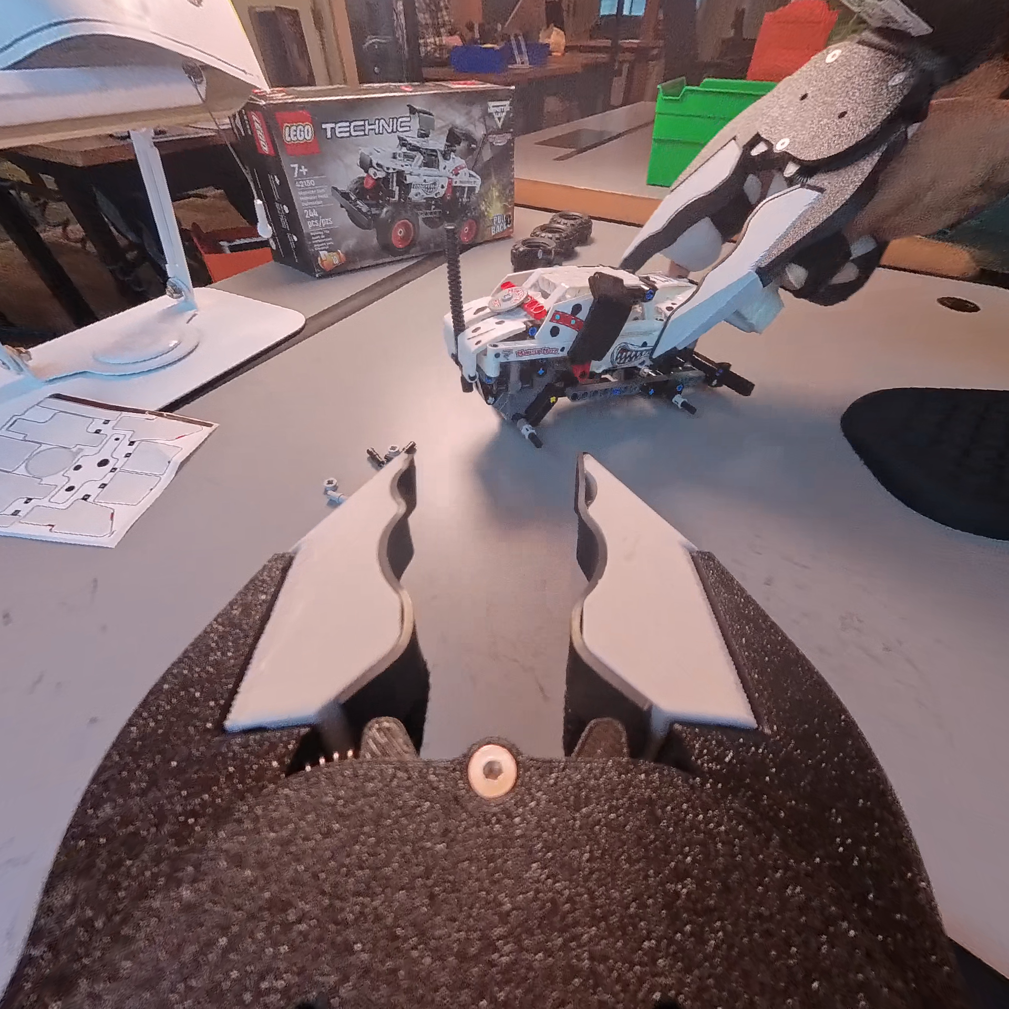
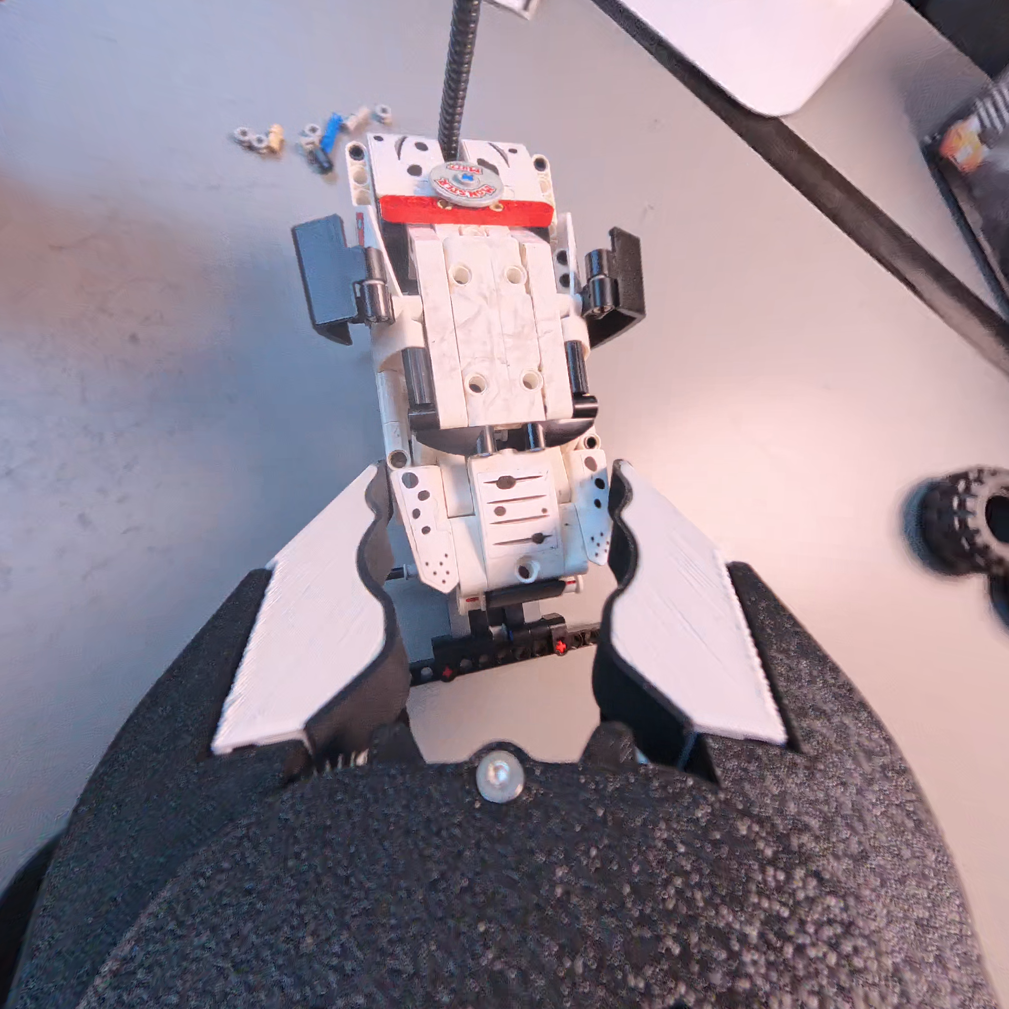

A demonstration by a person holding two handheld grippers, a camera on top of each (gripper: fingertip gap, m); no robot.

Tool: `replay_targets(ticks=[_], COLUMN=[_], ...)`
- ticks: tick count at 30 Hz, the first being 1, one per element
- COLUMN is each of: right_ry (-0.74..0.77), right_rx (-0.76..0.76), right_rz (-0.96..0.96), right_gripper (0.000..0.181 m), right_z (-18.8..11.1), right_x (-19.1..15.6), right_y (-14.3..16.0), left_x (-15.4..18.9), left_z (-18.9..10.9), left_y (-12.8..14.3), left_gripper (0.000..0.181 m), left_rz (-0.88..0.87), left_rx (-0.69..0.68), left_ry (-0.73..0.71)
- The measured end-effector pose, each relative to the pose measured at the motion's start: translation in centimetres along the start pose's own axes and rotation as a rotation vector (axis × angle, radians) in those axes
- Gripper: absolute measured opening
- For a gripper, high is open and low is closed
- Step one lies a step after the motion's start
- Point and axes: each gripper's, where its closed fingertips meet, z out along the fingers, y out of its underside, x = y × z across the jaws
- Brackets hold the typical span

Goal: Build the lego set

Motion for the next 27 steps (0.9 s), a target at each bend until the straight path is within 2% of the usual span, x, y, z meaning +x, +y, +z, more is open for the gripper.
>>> replay_targets(ticks=[2, 7, 8, 10, 11, 13, 15, 17, 19, 22, 27], right_ry=[0.043, -0.054, -0.097, -0.216, -0.261, -0.328, -0.318, -0.244, -0.180, -0.114, 0.019], right_rx=[0.004, -0.012, -0.015, 0.012, 0.028, 0.056, 0.121, 0.180, 0.166, -0.005, -0.273], right_rz=[0.047, -0.016, -0.049, -0.117, -0.132, -0.219, -0.403, -0.592, -0.764, -1.086, -1.667], right_gripper=[0.080, 0.086, 0.081, 0.056, 0.049, 0.045, 0.037, 0.049, 0.063, 0.086, 0.115], right_z=[-0.8, -3.1, -3.7, -5.0, -5.4, -6.0, -6.3, -6.4, -6.1, -4.6, -1.2], right_x=[-0.9, -5.9, -7.1, -9.8, -10.9, -13.2, -14.4, -14.0, -12.8, -10.1, -6.7], right_y=[0.3, 1.6, 1.9, 2.1, 2.0, 1.8, 1.1, -0.3, -1.5, -1.9, -2.8], left_x=[0.4, 1.3, 1.4, 1.6, 1.6, 1.6, 1.5, 1.3, 1.2, 1.3, 0.8], left_z=[-0.1, 0.2, 0.3, 0.4, 0.4, 0.4, 0.3, 0.1, 0.0, 0.0, -0.4], left_y=[-0.2, 0.4, 0.5, 0.7, 0.7, 0.6, 0.4, 0.3, 0.2, 0.1, -0.4], left_gripper=[0.060, 0.062, 0.062, 0.062, 0.062, 0.061, 0.061, 0.060, 0.058, 0.056, 0.056], left_rz=[0.015, 0.060, 0.068, 0.078, 0.078, 0.071, 0.057, 0.038, 0.015, -0.006, 0.015], left_rx=[0.011, -0.025, -0.031, -0.038, -0.039, -0.032, -0.019, -0.007, -0.005, 0.000, 0.033], left_ry=[-0.005, -0.002, 0.000, 0.002, 0.004, 0.009, 0.008, 0.009, 0.015, 0.022, -0.014])
